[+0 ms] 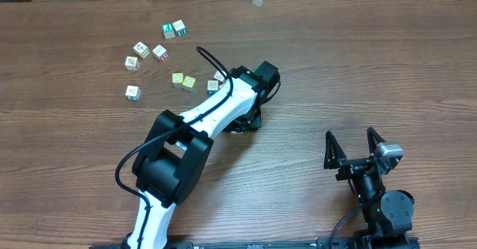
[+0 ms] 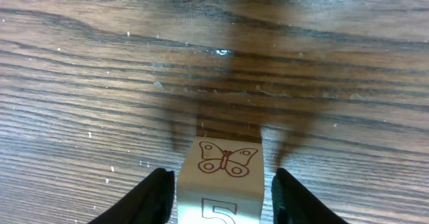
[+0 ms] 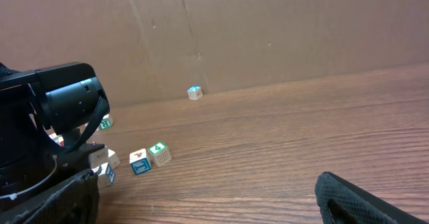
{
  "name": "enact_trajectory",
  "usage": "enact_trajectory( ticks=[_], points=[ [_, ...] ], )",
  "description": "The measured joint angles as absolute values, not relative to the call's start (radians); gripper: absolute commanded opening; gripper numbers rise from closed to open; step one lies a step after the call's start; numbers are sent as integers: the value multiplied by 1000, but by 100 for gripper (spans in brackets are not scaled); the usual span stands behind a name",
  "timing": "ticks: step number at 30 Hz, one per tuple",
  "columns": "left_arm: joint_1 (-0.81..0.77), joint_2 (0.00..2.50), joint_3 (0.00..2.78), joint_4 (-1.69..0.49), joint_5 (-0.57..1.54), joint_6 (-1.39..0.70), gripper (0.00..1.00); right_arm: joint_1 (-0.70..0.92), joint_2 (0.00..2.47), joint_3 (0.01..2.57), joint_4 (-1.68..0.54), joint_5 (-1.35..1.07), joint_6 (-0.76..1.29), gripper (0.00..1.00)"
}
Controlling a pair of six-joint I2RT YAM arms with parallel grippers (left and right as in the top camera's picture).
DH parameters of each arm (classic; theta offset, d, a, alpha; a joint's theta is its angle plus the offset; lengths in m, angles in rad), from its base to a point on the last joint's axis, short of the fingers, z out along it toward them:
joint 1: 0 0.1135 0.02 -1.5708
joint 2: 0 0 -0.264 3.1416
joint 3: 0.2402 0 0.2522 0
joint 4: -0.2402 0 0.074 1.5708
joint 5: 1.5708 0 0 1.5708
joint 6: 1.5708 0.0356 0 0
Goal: Form a tower
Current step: 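Lower and release the butterfly block on the table with the left gripper, then move the left gripper back over the block cluster toward the 'B' block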
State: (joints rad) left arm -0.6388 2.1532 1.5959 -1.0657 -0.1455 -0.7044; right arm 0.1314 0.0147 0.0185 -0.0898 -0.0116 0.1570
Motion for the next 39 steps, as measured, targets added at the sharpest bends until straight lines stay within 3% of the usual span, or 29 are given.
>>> enact_trajectory(
  ticks=[2,5,21,26,29,30,33,39],
  points=[
    [-639,2153,1596,-1066,-146,-702,59,131,15,19,-90,-11,158,100],
    [-639,2153,1596,-1065,-142,-706,61,131,15,19,-90,-12,157,100],
    [-598,2153,1665,-1114,-143,-670,59,131,15,19,-90,-12,157,100],
    [-547,2153,1785,-1120,-142,-615,48,131,15,19,-90,-12,158,100],
    [-517,2153,1833,-1090,-142,-571,23,131,15,19,-90,-12,157,100],
    [-509,2153,1840,-1076,-142,-563,19,131,15,19,-90,-12,157,100],
    [-480,2153,1849,-1030,-142,-531,13,131,15,19,-91,-12,157,100],
    [-414,2153,1849,-1003,-142,-516,13,131,15,19,-90,-12,157,100]
  ],
)
